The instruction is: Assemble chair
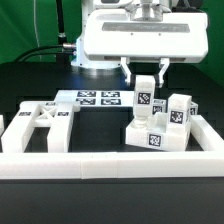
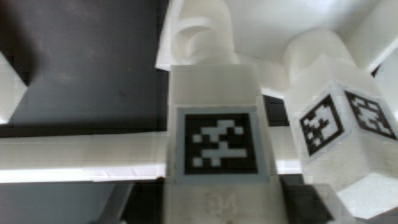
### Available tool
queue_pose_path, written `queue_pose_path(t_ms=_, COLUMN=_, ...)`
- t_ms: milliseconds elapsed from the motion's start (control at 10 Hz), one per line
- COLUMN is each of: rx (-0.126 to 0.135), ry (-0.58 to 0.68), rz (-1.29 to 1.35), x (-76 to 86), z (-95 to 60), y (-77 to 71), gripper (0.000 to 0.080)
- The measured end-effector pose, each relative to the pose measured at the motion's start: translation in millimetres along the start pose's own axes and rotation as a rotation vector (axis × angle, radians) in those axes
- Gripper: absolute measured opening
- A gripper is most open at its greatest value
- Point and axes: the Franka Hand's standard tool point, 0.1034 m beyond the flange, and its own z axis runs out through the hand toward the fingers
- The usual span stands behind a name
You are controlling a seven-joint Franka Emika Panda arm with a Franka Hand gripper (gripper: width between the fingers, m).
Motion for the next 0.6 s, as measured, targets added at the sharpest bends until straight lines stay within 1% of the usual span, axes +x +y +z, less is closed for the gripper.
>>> queue_pose_path(t_ms=300, rx=-0.008, ry=0.001, rz=-0.012, x=-5.8, z=3.9, y=4.1, gripper=0.0287)
queue_pose_path(t_ms=600, rx=-0.012, ry=-0.008, rz=-0.021, x=-9.6, z=8.6, y=4.7, gripper=0.0287)
